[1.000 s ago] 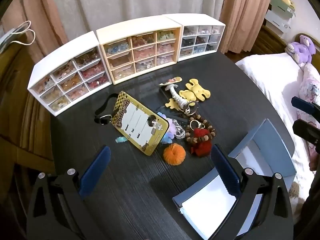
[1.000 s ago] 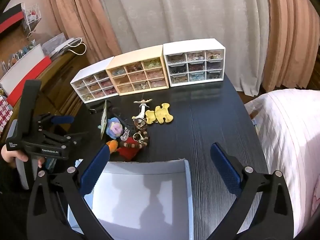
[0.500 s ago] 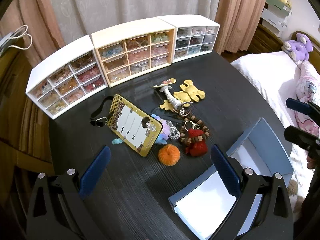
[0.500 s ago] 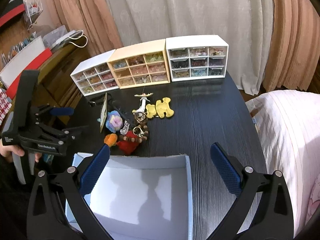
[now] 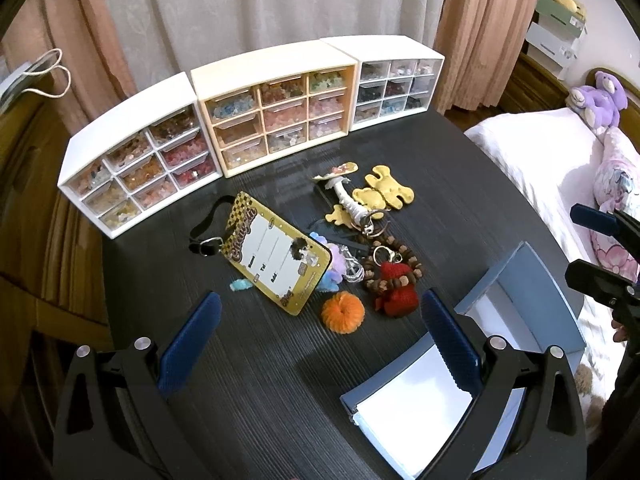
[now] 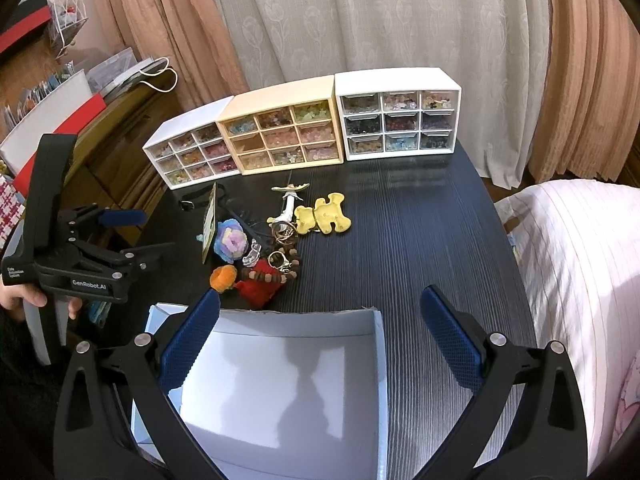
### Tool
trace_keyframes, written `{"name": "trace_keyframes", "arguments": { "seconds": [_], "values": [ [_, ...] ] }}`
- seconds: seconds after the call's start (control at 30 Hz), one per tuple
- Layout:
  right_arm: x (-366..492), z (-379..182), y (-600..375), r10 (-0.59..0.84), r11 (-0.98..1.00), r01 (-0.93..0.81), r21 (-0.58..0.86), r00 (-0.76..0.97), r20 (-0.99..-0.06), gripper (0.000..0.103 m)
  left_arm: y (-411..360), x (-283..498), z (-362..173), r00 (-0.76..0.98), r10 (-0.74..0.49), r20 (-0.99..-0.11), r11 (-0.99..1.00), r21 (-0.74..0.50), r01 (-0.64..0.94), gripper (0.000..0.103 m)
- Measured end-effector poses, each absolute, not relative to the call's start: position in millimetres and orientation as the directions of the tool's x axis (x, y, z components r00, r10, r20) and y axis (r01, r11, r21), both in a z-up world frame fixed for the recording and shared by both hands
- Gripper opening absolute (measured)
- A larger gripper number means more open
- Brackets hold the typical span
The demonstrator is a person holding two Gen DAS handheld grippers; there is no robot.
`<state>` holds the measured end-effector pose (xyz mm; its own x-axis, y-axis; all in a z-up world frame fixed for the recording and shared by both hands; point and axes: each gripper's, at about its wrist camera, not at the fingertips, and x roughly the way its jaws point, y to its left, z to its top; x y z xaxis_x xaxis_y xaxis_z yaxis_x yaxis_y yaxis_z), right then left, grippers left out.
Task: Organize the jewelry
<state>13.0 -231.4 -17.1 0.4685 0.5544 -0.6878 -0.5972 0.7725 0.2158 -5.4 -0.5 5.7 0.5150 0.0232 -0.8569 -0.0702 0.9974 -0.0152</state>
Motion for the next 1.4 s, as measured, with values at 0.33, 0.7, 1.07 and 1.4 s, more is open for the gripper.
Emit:
{"name": "trace_keyframes", "arguments": {
  "seconds": [0.33,0.7,1.07,1.4],
  "values": [
    [21.8,-24.4,-229.5,0.602,0.733,-0.633,0.250,0.432,-0.671,0.096,-2.5,-12.0,11.7,0.524,0.056,-0.850,0.995,0.001,-0.104,0.099],
    [26.2,-27.9,-230.1,0.613,0.689,-0.694,0.206,0.407,-0.678,0.096,14.0,-34.6,28.1,0.541,0.108,-0.834,0.958,-0.057,-0.280,0.099],
    [25.4,-41.9,-246.4,0.636,0.668,-0.722,0.183,0.426,-0.644,0.096,-5.2,-34.5,15.5,0.539,0.200,-0.818,0.940,0.005,-0.342,0.099],
    [10.8,-34.4,-247.3,0.661,0.618,-0.786,0.033,0.496,-0.562,0.096,-7.1,-33.6,4.3,0.540,0.146,-0.829,0.918,-0.091,-0.387,0.099]
  ]
}}
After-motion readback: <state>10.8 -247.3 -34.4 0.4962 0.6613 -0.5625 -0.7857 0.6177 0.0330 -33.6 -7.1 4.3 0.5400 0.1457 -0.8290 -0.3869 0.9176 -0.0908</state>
